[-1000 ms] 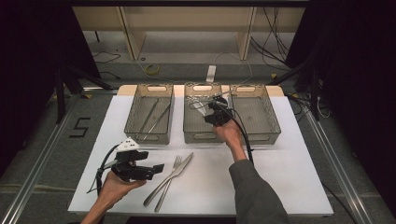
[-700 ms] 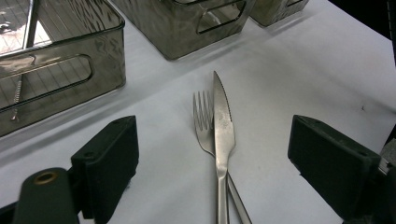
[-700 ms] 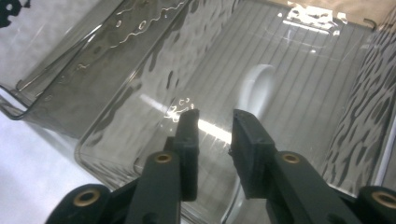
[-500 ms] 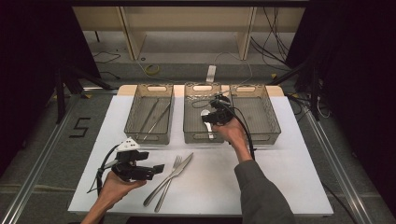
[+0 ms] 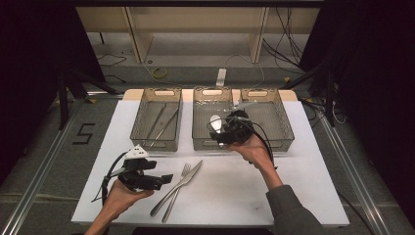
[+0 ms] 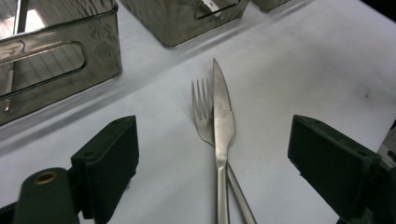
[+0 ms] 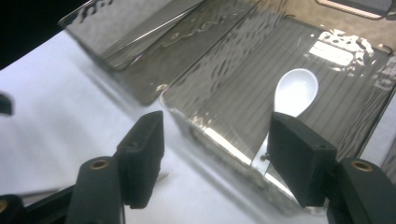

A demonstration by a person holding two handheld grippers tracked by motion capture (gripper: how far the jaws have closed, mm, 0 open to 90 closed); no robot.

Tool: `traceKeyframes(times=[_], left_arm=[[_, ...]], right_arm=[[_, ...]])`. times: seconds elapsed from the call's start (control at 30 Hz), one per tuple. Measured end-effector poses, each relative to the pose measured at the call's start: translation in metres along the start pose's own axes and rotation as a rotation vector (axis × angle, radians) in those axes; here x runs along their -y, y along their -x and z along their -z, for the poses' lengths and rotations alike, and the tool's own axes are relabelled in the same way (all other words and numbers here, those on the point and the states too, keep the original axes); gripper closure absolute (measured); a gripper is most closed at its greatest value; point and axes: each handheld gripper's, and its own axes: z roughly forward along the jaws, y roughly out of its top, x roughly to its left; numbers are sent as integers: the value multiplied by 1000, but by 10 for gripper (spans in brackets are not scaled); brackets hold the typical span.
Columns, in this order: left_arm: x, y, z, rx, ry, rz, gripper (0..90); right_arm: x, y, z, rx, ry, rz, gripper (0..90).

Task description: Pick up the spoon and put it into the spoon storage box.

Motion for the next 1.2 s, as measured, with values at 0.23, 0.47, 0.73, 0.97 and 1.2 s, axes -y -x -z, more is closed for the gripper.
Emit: traceKeyframes(times=[0.23,0.47,0.73,0.97,1.2], left_arm=[[1,3,-6,-5,-63,-14,162],[2,5,-10,-3,-129,-29,185],[5,7,-15,-21,-208,-57,230],[6,8,-18,-16,-248,-74,255],[7,10,-21,-9,-277,-71,282]], right_arm=[[36,-7,18,-20,-3,31,352],[65,-8,29,-27,7,18,345],[89,-11,36,-41,36,0,340],[102,-11,40,-34,58,-11,330],[111,-14,46,-29,79,-18,320]])
